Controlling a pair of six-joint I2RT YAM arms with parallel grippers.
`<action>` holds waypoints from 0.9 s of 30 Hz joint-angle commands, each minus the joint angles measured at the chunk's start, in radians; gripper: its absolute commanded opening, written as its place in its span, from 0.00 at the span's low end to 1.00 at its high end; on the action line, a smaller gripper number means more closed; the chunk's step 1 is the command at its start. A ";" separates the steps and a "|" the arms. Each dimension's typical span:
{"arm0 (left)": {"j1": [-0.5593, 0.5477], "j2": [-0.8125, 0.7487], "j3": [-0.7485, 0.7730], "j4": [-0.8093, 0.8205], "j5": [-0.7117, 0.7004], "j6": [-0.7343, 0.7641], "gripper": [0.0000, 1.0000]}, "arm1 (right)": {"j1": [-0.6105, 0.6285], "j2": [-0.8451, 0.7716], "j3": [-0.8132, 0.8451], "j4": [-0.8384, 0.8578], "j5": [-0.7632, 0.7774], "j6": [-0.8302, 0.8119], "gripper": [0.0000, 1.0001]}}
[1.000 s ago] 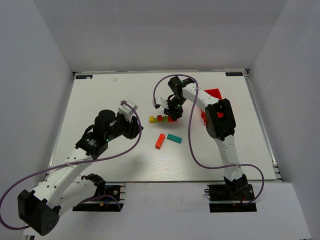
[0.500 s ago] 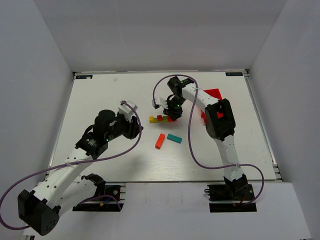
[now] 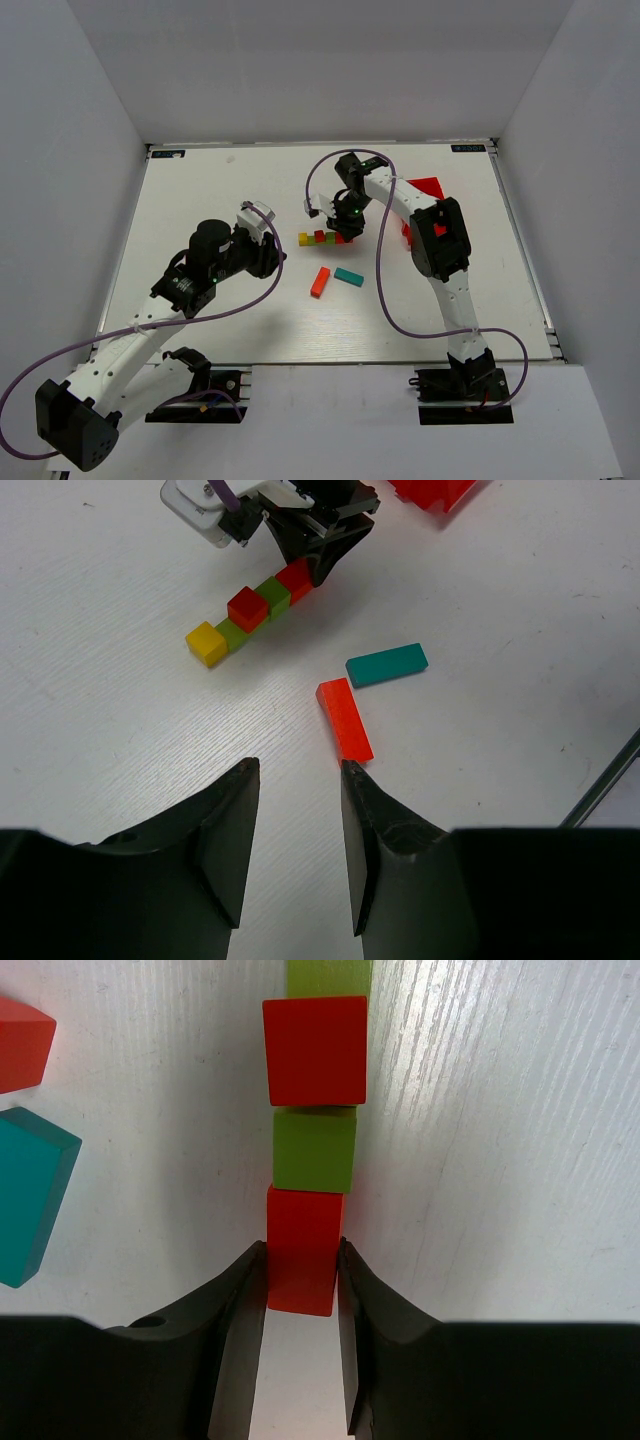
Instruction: Build the wood block tower
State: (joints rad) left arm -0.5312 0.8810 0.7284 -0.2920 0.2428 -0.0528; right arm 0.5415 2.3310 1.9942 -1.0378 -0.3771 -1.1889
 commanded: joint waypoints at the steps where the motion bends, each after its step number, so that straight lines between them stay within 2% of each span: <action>1: 0.005 -0.005 0.022 0.002 -0.010 -0.001 0.49 | 0.008 0.010 0.009 0.008 -0.022 -0.009 0.27; 3: 0.005 -0.005 0.022 0.002 -0.010 -0.001 0.49 | 0.006 0.008 0.006 0.009 -0.020 -0.009 0.29; 10: 0.005 -0.005 0.022 0.002 -0.010 -0.001 0.49 | 0.008 0.008 0.005 0.009 -0.022 -0.009 0.47; 13: 0.005 -0.005 0.022 0.002 -0.010 -0.001 0.49 | 0.006 0.010 0.002 0.013 -0.022 -0.006 0.49; 14: 0.005 -0.005 0.022 0.002 -0.010 -0.001 0.49 | 0.006 0.010 0.002 0.013 -0.020 -0.008 0.52; 17: 0.005 -0.005 0.022 0.002 -0.010 -0.001 0.49 | 0.005 0.007 0.002 0.015 -0.022 -0.008 0.52; 18: 0.005 -0.005 0.022 0.002 -0.010 -0.001 0.49 | 0.006 0.008 0.003 0.015 -0.022 -0.008 0.57; 20: 0.005 -0.005 0.022 0.002 -0.010 -0.001 0.49 | 0.006 0.008 0.002 0.012 -0.019 -0.008 0.61; 22: 0.005 -0.005 0.022 0.002 -0.010 -0.001 0.49 | -0.003 0.007 0.000 0.013 -0.020 -0.006 0.78; 23: 0.005 -0.005 0.022 0.002 -0.010 -0.001 0.49 | 0.008 0.005 0.000 0.016 -0.019 -0.006 0.90; 27: 0.005 -0.005 0.022 0.002 -0.010 -0.001 0.49 | 0.003 -0.005 -0.008 0.021 -0.019 -0.008 0.90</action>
State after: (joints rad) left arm -0.5312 0.8810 0.7284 -0.2920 0.2428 -0.0528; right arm 0.5446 2.3310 1.9934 -1.0180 -0.3771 -1.1877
